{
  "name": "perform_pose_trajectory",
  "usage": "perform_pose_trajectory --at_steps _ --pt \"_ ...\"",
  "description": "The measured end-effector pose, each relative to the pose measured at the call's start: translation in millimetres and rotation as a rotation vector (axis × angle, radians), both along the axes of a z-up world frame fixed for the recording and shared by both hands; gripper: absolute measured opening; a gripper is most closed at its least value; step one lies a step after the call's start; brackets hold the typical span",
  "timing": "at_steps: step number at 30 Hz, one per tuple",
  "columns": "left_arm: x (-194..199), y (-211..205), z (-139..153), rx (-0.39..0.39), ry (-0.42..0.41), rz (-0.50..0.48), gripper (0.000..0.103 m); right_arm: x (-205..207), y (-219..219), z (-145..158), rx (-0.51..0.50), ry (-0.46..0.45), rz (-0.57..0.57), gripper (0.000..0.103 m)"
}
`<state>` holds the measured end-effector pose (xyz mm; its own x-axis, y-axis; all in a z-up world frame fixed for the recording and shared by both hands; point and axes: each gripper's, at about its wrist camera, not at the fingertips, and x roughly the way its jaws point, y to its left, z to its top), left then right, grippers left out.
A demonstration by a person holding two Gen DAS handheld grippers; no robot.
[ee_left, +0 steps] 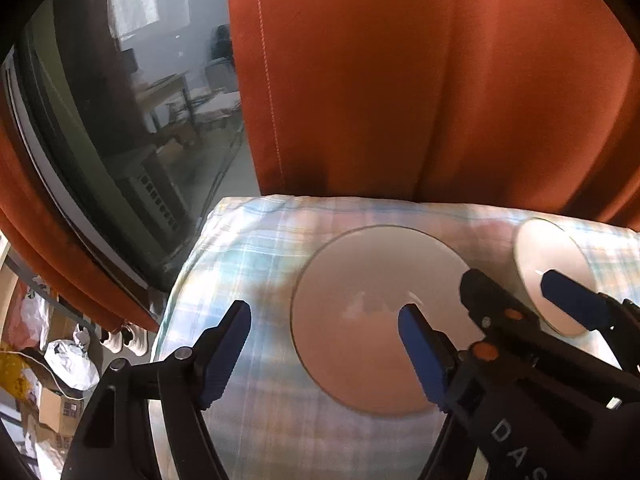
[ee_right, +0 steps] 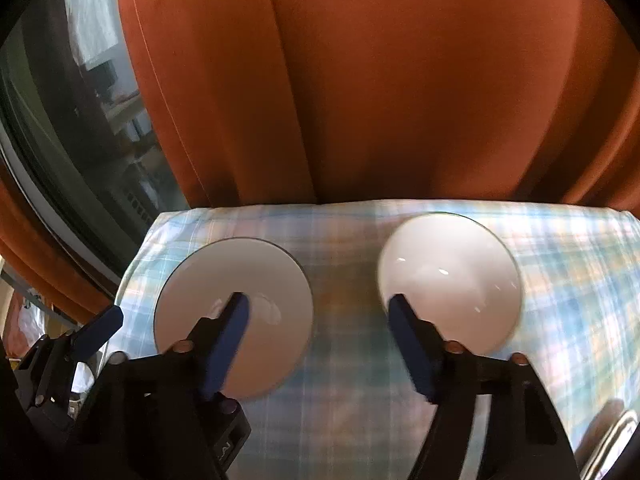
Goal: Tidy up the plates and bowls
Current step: 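Move both grippers to the rim of the second plain white bowl, then close both grippers on the second bowl rim and lift it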
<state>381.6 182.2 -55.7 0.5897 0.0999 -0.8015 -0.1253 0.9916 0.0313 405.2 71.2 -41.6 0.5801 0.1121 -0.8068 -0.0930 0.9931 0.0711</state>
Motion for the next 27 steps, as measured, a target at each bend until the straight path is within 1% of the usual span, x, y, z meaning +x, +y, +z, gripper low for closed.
perform_pose_trajectory --at_steps 1,2,5,7,8,9,10,11,12,13,15,16,17,21,27 --pt "3.9 0.7 -2.3 -0.002 0.006 0.003 0.073 5.4 2.5 -3.0 0.004 0.009 0.008 0.063" --pt "8.6 1.2 -5.3 -0.006 0.016 0.004 0.071 10.5 4.7 -5.9 0.007 0.016 0.016 0.060" --pt "17.5 3.9 -12.7 -0.014 0.036 0.010 0.066 21.8 8.1 -14.1 0.005 0.029 0.019 0.055" --pt "21.6 3.5 -17.5 -0.029 0.051 0.005 0.059 27.2 8.5 -20.4 0.012 0.049 0.017 0.052" --pt "23.5 4.1 -20.8 -0.037 0.060 0.003 0.057 28.8 8.7 -22.7 0.014 0.057 0.017 0.051" --pt "25.2 4.4 -23.9 -0.043 0.067 0.001 0.052 30.3 9.0 -25.5 0.015 0.065 0.018 0.050" --pt "27.1 4.9 -28.2 -0.052 0.081 -0.003 0.045 31.7 9.3 -28.7 0.017 0.074 0.022 0.045" --pt "29.0 4.3 -30.7 -0.051 0.086 -0.003 0.043 33.9 9.7 -32.2 0.018 0.087 0.027 0.039" --pt "29.3 3.6 -31.3 -0.042 0.086 0.001 0.041 36.7 9.1 -35.2 0.022 0.100 0.030 0.035" --pt "29.2 3.9 -32.2 -0.038 0.088 0.005 0.038 38.2 8.8 -38.3 0.030 0.116 0.035 0.027" --pt "29.1 5.6 -32.8 -0.034 0.087 0.019 0.034 39.5 9.7 -41.8 0.043 0.122 0.041 0.025" --pt "29.2 5.9 -32.9 -0.028 0.085 0.022 0.031 39.8 10.5 -41.8 0.038 0.119 0.043 0.022" --pt "29.8 5.9 -32.2 -0.025 0.084 0.022 0.031 39.9 11.8 -41.2 0.028 0.115 0.043 0.021" --pt "29.2 5.3 -32.6 -0.020 0.087 0.020 0.030 40.8 14.3 -41.1 0.024 0.117 0.048 0.021" --pt "21.2 10.7 -34.0 -0.052 0.115 0.051 0.030 36.8 14.6 -36.3 0.008 0.129 0.072 0.021"
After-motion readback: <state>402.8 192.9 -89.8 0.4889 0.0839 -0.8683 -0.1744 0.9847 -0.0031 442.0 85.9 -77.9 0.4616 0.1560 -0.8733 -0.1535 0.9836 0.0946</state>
